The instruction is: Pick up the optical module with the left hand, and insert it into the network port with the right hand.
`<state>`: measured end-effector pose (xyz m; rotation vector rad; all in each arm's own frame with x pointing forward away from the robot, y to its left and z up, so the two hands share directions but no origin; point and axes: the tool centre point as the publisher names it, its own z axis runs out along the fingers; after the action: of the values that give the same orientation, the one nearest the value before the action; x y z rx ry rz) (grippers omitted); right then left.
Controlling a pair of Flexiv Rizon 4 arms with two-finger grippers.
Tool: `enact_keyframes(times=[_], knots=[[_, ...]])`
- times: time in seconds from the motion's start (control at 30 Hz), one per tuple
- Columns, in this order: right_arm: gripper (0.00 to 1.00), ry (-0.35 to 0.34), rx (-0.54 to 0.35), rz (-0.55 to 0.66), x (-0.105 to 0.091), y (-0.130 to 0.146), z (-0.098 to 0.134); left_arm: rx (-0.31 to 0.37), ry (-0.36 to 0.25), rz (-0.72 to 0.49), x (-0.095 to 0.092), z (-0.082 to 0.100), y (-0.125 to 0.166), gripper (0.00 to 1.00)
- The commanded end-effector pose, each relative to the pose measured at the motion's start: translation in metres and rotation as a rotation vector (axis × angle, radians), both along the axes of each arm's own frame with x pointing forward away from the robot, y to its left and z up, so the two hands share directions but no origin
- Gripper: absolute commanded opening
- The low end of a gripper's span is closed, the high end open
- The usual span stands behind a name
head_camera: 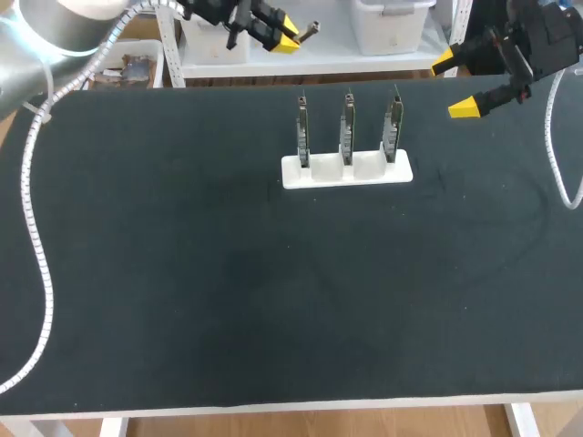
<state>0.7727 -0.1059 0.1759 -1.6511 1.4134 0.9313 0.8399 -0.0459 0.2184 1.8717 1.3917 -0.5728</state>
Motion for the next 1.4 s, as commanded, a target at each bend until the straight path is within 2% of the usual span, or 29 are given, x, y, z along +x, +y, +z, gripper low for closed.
enact_keyframes(times=[0.03,0.5,0.83,1.4], knots=[[1.0,-0.001,0.0,-0.001,0.0,0.0,0.0,-0.05,-0.082,0.096,-0.008,-0.002,-0.007,0.0],[1.0,-0.001,0.0,-0.001,0.0,0.0,0.0,-0.132,-0.09,0.068,-0.01,-0.01,-0.04,0.0],[1.0,-0.001,0.0,-0.001,0.0,0.0,0.0,-0.208,-0.081,0.026,-0.006,-0.023,-0.067,0.0],[1.0,-0.001,0.0,-0.001,0.0,0.0,0.0,-0.209,-0.073,-0.043,0.004,-0.02,-0.086,0.0]])
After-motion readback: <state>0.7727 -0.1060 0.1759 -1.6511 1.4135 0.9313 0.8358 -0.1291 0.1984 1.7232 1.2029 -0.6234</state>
